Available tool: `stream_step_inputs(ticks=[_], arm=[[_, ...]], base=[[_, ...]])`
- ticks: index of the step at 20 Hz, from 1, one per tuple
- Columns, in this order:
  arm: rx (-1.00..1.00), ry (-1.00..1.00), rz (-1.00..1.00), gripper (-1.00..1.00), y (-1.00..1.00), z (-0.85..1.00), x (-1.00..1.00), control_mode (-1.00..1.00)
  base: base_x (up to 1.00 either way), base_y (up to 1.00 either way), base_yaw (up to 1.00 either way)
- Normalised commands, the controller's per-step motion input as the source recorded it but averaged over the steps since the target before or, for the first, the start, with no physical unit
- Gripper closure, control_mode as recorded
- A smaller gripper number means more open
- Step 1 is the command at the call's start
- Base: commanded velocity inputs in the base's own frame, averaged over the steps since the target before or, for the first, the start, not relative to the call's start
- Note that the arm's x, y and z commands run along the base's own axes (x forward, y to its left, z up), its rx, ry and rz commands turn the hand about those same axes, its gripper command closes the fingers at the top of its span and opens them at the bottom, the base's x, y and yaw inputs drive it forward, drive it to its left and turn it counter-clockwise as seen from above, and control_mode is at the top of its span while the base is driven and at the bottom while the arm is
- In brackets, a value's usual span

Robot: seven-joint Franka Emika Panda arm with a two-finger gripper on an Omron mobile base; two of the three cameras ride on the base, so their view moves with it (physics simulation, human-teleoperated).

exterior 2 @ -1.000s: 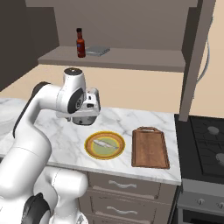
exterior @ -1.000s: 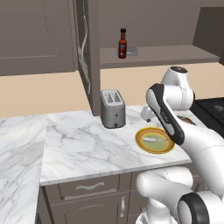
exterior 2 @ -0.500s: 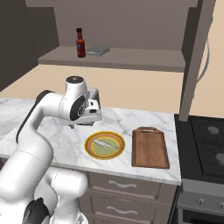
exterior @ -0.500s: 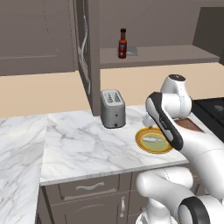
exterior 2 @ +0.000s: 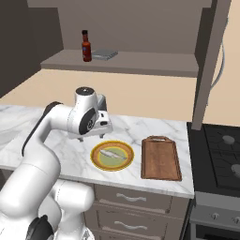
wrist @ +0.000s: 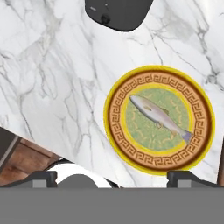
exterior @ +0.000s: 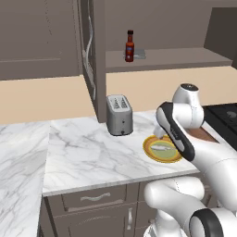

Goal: Pick the fish from the plate and place it on the cutting board. Then pick the condiment bottle from the cabinet and place it next to the cutting board.

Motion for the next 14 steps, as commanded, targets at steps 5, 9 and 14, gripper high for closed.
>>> stream_step_inputs(ticks=[5,9,14], arm=[[0.0,-0.02,0.02,-1.0,-0.06,-0.2,0.11,-1.0],[0.0,-0.01,0.03,-1.0,-0.08,-0.23,0.14,-1.0],[0.0,0.0,0.03,-1.0,-0.11,-0.17,0.1,-1.0]], base=[[0.0,0.0,0.0],[0.0,0.0,0.0],[0.0,0.0,0.0]])
